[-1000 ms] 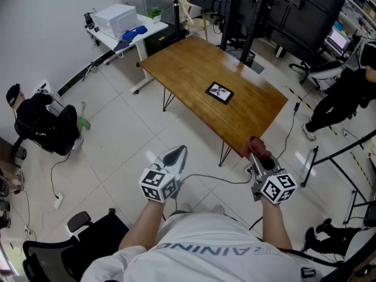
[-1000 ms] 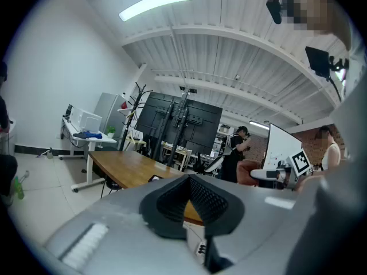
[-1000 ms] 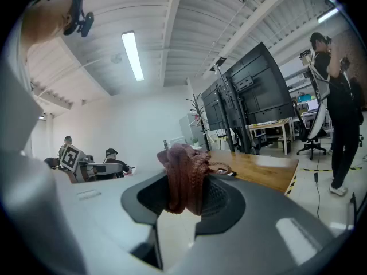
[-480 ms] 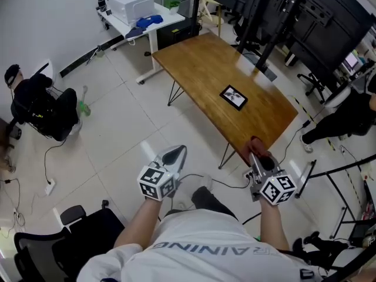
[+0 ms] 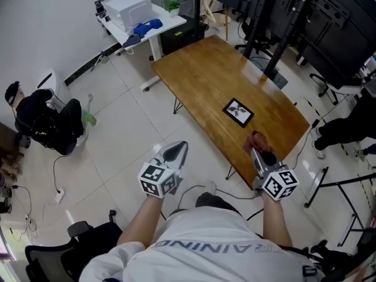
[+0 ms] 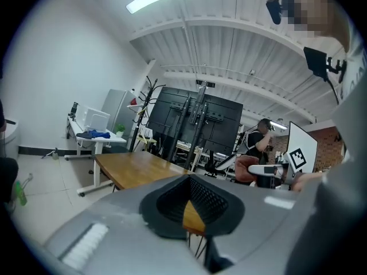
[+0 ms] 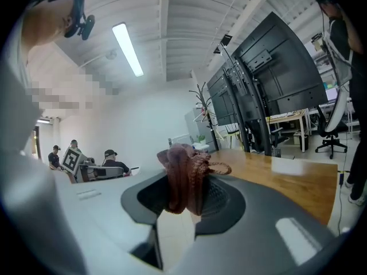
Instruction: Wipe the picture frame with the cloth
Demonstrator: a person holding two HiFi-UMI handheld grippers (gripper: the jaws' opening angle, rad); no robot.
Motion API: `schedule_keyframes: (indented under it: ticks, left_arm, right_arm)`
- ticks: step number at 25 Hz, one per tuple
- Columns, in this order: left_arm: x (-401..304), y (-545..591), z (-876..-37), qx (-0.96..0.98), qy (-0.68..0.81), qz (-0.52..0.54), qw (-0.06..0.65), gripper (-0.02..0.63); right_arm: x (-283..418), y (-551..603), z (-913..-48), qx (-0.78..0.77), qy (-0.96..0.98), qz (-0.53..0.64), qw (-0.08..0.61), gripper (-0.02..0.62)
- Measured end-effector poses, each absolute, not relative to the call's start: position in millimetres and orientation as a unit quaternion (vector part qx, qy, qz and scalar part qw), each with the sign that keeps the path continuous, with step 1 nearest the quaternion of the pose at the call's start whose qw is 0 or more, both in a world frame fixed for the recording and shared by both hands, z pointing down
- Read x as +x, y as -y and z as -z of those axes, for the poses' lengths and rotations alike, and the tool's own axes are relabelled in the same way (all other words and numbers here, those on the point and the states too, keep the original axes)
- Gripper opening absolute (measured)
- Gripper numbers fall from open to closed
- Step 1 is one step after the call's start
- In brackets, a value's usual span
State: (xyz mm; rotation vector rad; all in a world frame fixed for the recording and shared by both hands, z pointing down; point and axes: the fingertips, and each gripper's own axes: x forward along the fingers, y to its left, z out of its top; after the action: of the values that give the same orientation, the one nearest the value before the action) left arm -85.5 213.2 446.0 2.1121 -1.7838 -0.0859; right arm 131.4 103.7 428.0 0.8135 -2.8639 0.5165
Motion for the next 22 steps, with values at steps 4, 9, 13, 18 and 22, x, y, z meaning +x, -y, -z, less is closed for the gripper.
schedule_keyframes:
  ticks: [4, 9, 13, 18, 22]
  left_arm:
    - [-77.9, -148.1, -428.3, 0.752, 0.634, 0.027, 0.175, 0.005]
    - [-73.3, -89.7, -414.2, 0.760, 0.628, 0.002, 0.171, 0.005]
    - [-67.2, -51.8, -418.8, 0.777, 0.605, -0.011, 0.173, 0.005]
    - [-60.4, 5.8, -433.9, 0.806, 0.563, -0.017, 0.181, 0.005]
    - [-63.3, 54.9, -444.1, 0.831, 0.524, -0.019, 0.188, 0.005]
  right_arm:
    - [142.6, -38.2, -423.9, 0.272, 0.945, -0.176, 0.051, 0.123]
    - [157.7, 10.8, -425.7, 0.290, 0.936, -0.198, 0.032, 0.123]
    - [170.9, 29.5, -440.6, 0.318, 0.923, -0.215, 0.027, 0.123]
    - [187.4, 57.5, -448.6, 0.368, 0.903, -0.219, 0.025, 0.123]
    - [191.6, 84.0, -446.6, 0.417, 0.882, -0.220, 0.024, 0.123]
